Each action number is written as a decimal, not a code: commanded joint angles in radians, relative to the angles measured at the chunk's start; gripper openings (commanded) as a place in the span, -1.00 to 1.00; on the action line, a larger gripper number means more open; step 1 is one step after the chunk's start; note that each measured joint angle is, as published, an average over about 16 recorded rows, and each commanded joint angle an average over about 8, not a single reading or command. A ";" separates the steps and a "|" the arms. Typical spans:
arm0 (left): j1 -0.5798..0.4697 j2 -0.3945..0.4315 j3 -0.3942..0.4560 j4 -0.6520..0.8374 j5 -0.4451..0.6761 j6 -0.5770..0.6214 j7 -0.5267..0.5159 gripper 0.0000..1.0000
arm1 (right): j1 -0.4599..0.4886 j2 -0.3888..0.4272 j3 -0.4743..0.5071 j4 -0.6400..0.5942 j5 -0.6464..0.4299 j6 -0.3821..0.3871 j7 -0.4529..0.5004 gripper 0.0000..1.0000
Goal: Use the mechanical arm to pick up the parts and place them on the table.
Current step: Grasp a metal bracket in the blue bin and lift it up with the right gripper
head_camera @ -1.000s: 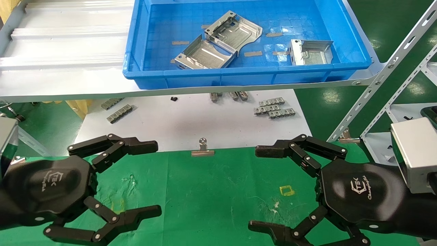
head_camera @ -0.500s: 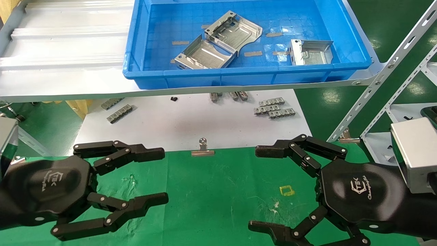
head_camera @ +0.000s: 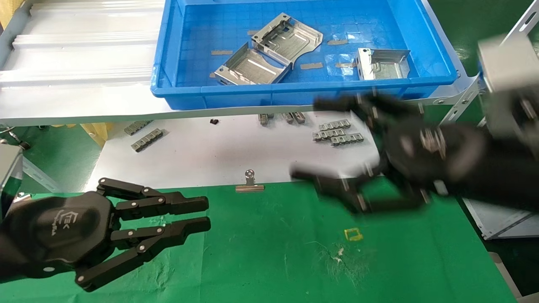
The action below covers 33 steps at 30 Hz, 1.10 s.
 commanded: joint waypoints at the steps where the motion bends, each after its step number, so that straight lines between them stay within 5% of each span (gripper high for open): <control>1: 0.000 0.000 0.000 0.000 0.000 0.000 0.000 -1.00 | 0.070 -0.028 -0.014 0.002 -0.043 0.059 0.038 1.00; 6: 0.000 0.000 0.000 0.000 0.000 0.000 0.000 -1.00 | 0.268 -0.176 -0.119 -0.136 -0.262 0.223 0.130 1.00; 15: 0.000 0.000 0.000 0.000 0.000 0.000 0.000 -1.00 | 0.521 -0.469 -0.305 -0.568 -0.602 0.418 0.197 0.95; 23: 0.000 0.000 0.000 0.000 0.000 0.000 0.000 -1.00 | 0.631 -0.618 -0.365 -0.844 -0.681 0.474 0.137 -0.90; 33: 0.000 0.000 0.000 0.000 0.000 0.000 0.000 -1.00 | 0.667 -0.637 -0.442 -0.892 -0.662 0.443 0.103 -1.00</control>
